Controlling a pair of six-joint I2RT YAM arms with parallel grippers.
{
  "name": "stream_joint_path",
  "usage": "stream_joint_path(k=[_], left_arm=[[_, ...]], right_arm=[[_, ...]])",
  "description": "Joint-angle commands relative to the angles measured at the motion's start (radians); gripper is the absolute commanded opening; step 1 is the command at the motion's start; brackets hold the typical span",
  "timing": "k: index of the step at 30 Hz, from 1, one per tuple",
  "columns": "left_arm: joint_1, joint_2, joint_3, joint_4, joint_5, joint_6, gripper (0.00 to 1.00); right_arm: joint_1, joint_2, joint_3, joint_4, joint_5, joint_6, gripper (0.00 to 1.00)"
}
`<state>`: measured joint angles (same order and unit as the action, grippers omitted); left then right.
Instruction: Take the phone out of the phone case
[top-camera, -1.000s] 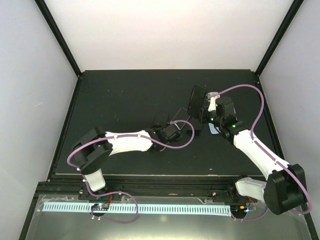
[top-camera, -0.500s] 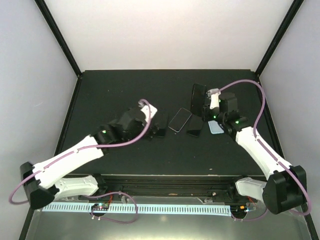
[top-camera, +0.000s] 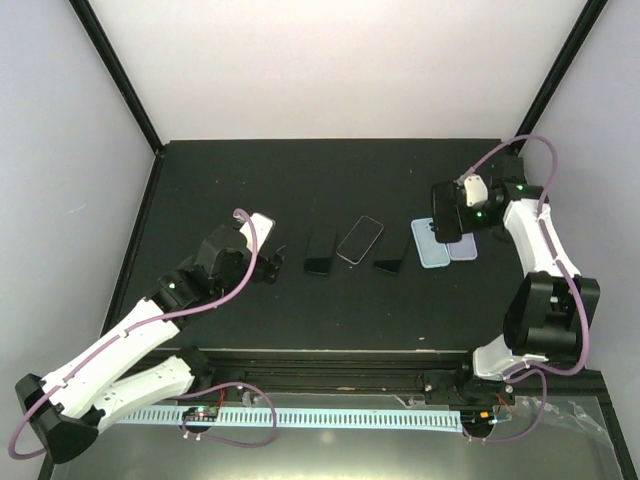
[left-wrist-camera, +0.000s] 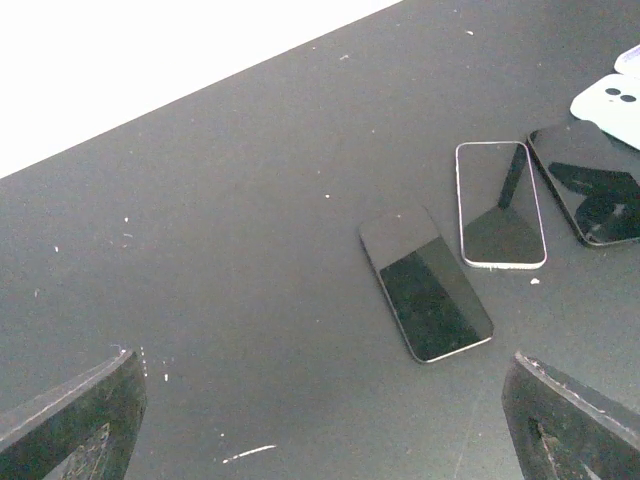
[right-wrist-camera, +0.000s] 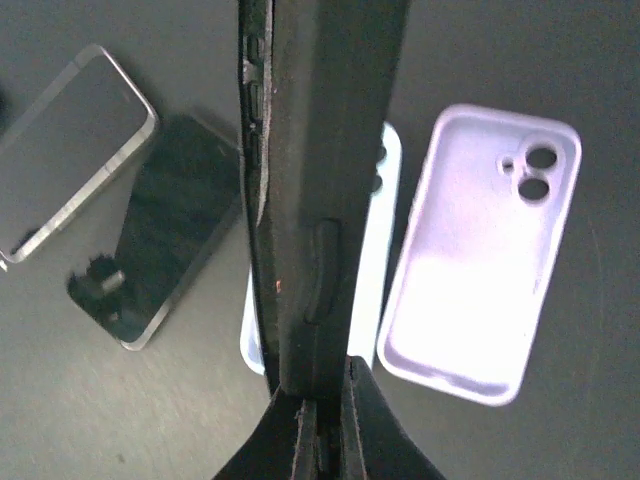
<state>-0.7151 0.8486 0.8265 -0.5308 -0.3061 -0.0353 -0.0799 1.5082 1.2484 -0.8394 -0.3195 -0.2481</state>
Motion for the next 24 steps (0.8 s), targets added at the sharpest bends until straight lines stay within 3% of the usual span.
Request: stream_joint_path(k=[1,10,24], left_arm=[[0.005,-0.003,0.015,0.029,0.006,0.02,0.99],[0.004,0.002,0.014,0.027,0.025,0.022,0.99],[0.004,0.012,0.01,0.029,0.025,0.031,0.99]], right_arm=[[-0.083,0.034,0.072,-0.249,-0.007,-0.149,0.01],[-0.279,0.143,0.147,-0.257,0.136,-0.214,0.01],[-0.327,0.429,0.405,-0.321,0.246,-0.231,0.02]])
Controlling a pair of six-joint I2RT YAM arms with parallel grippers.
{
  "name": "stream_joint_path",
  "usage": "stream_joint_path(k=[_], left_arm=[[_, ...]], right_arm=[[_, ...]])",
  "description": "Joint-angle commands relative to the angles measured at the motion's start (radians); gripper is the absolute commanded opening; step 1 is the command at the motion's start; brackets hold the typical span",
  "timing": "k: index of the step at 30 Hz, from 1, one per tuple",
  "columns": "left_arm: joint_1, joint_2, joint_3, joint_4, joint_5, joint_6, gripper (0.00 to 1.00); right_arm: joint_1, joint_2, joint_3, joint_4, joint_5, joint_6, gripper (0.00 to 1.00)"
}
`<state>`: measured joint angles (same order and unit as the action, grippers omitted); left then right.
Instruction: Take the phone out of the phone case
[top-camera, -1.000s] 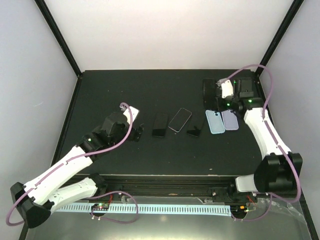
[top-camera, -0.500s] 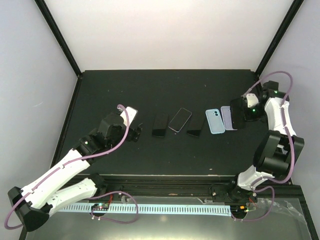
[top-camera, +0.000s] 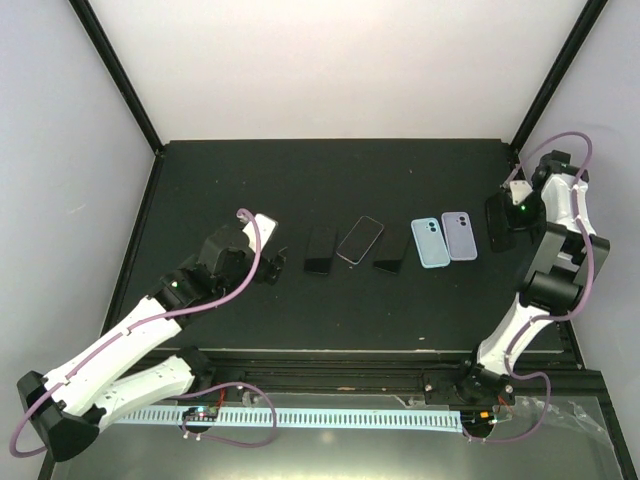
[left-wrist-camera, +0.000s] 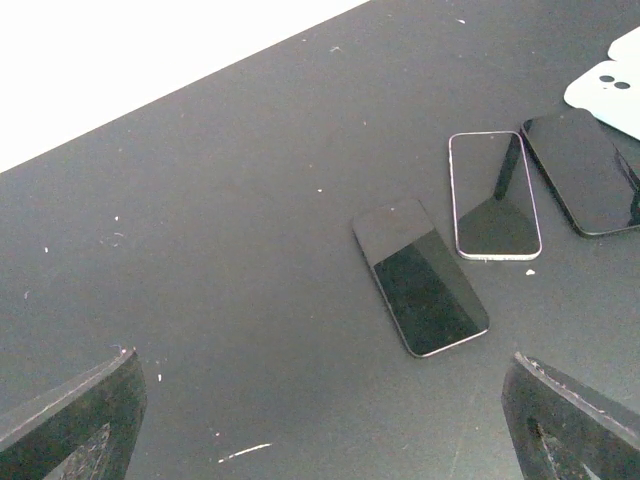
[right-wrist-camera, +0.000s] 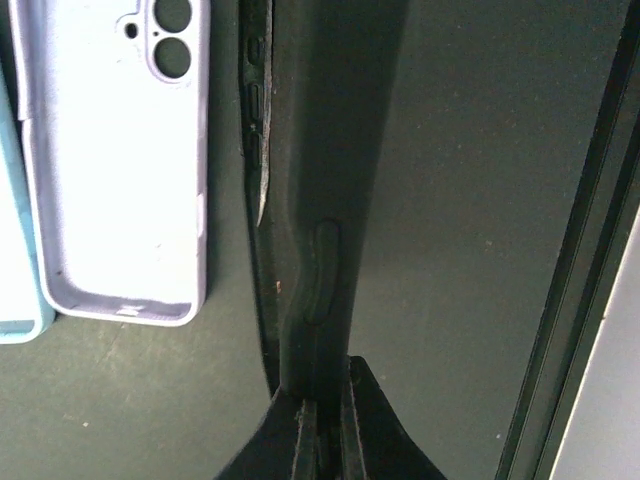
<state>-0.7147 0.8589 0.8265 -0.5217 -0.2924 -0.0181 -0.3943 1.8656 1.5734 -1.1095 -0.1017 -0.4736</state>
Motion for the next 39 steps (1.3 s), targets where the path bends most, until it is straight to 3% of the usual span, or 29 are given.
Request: stream_joint_path(k=[1,10,23,33,39], left_arm=[[0.004,0.003,0.008,0.022,0.013,0.016,0.99],[0.004,0.028,0.013,0.012,0.008,0.026,0.99],[0.004,0.046,0.014,0.012,0.019,0.032,0.99],[0.004,0.049,0.012,0.013,0.025,0.035,0.99],[0.004,0.049,0.01,0.013,0.024,0.035,0.99]], right_arm=[[-0.016,0.095,0.099,-0.063,0.019,0.002,0.02],[-0.018,0.248,0.205,-0.2,-0.156,0.03,0.02],[-0.017,0.361,0.183,-0.372,-0.442,-0.054,0.02],[-0.017,0.352,0.146,-0.331,-0.434,-0.035,0.04],[-0.018,0.27,0.078,-0.179,-0.298,0.047,0.3]])
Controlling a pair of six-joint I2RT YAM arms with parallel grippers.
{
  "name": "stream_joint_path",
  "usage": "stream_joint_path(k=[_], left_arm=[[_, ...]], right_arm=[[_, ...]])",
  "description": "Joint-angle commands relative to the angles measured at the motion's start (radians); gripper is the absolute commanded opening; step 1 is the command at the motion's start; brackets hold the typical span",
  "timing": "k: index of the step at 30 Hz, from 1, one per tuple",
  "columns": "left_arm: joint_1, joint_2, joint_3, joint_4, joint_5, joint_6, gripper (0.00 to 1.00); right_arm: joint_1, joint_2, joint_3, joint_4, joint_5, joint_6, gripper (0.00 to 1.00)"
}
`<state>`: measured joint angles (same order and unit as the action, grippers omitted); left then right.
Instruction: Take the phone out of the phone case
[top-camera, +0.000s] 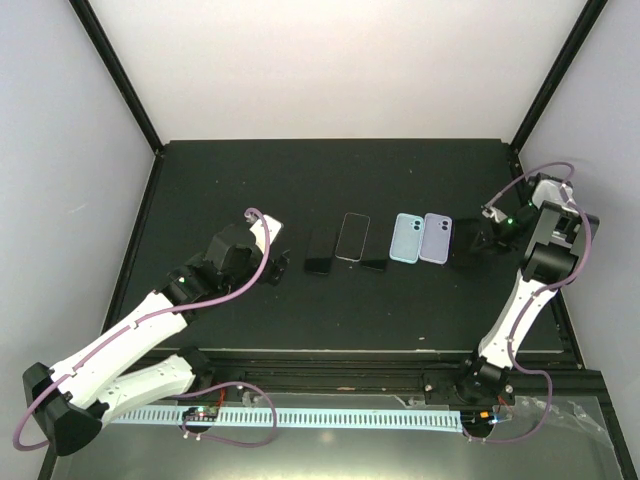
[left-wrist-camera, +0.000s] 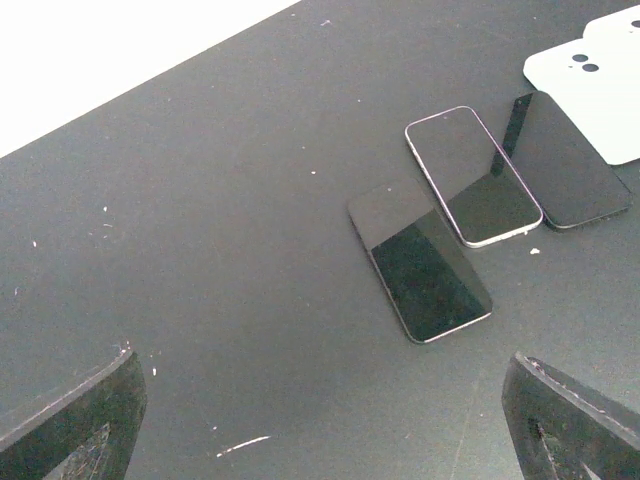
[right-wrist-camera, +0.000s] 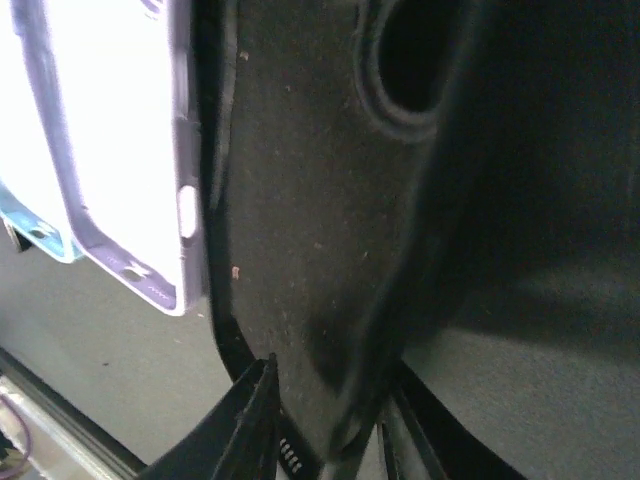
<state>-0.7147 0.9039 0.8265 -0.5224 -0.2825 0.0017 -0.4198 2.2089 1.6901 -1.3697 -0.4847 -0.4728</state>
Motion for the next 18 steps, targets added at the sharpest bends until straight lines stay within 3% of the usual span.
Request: stream_joint_path(k=[1,8,18], left_arm=[[0.004,0.004,0.011,0.013,0.014,0.015,0.99],[0.004,0.006,0.011,0.013,0.009,0.017,0.99],[0.004,0.011,0.01,0.01,-0.052,0.004,0.99]], right_arm=[[0.007,-0.088,-0.05,0.097,0.1,0.049,0.32],[0.008,-0.222,-0.155,0.188,0.183,0.057,0.38],[0.082,-0.531,-0.302,0.198,0.096,-0.016,0.39]])
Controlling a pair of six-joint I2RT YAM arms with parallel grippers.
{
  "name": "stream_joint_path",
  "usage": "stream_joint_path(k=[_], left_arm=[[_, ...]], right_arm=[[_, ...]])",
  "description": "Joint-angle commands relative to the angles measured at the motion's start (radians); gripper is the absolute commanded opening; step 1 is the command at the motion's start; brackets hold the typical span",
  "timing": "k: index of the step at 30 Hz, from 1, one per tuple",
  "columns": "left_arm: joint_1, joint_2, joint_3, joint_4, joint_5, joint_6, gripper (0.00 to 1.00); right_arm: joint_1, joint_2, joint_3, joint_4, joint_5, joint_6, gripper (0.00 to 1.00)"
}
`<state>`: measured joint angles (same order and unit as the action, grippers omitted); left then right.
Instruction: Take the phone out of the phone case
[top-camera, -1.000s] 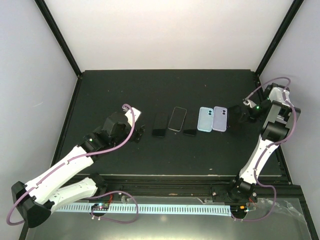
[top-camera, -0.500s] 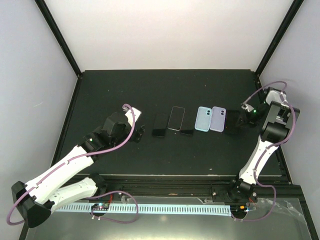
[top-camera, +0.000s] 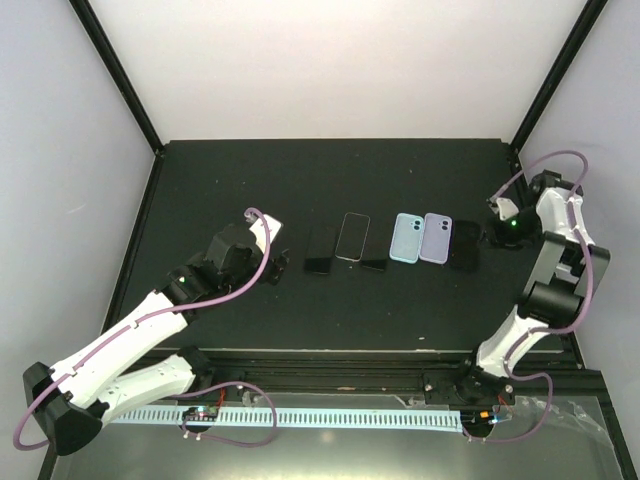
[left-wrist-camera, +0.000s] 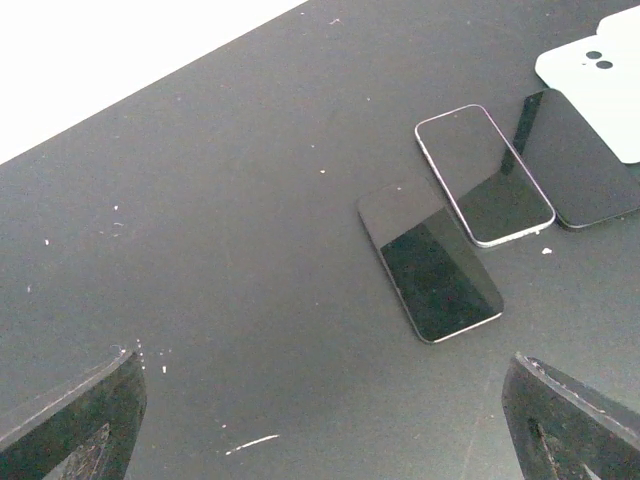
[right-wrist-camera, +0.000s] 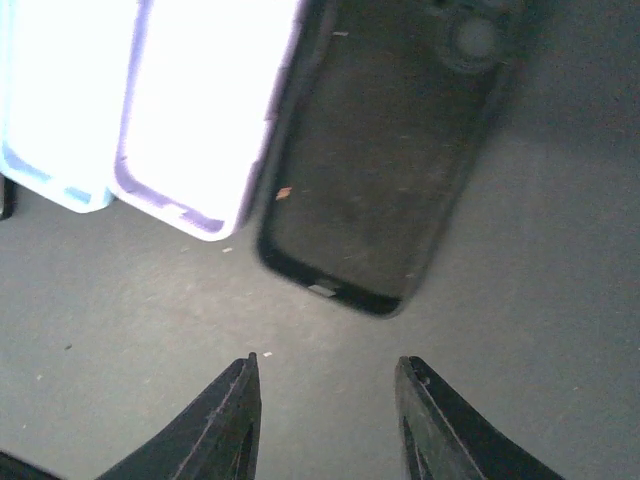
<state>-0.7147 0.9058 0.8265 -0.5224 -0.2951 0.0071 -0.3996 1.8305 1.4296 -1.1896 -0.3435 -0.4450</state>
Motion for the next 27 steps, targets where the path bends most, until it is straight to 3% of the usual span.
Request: stream_joint_path(k=[1,9,15,18,19,22,27], left_arm=[[0.004,0.01,0.011,0.011,-0.048,-0.005,0.99],[0.007,0.003,0.002,0.027,-0.167,-0.038,0.99],[0.013,-0.022,-0.018,0.064,-0.295,-0.097,0.99],[0.019,-0.027,-0.02,0.064,-0.289,-0.086,0.99],[0.019,-0.027,-0.019,0.064,-0.29,-0.083,0.99],[0.019,-0.036,-0.015,0.065,-0.312,-0.09,0.99],[0.021,-0.061,-0.016,0.072,-0.343,-0.108,0.99]], right_arm=[[0.088,-0.194,-0.06,0.022,-0.054,-0.05,0.39],[0.432,-0.51,-0.178,0.173,-0.109,0.077,0.39],[0.479,-0.665,-0.158,0.434,-0.084,0.274,0.43],[0.479,-0.757,-0.237,0.574,-0.035,0.349,0.51],[0.479,-0.783,-0.267,0.618,-0.014,0.368,0.58],[0.479,-0.873,-0.37,0.745,0.019,0.412,0.98],[0.477,-1.002,-0.595,0.946,0.027,0.538,1.0]])
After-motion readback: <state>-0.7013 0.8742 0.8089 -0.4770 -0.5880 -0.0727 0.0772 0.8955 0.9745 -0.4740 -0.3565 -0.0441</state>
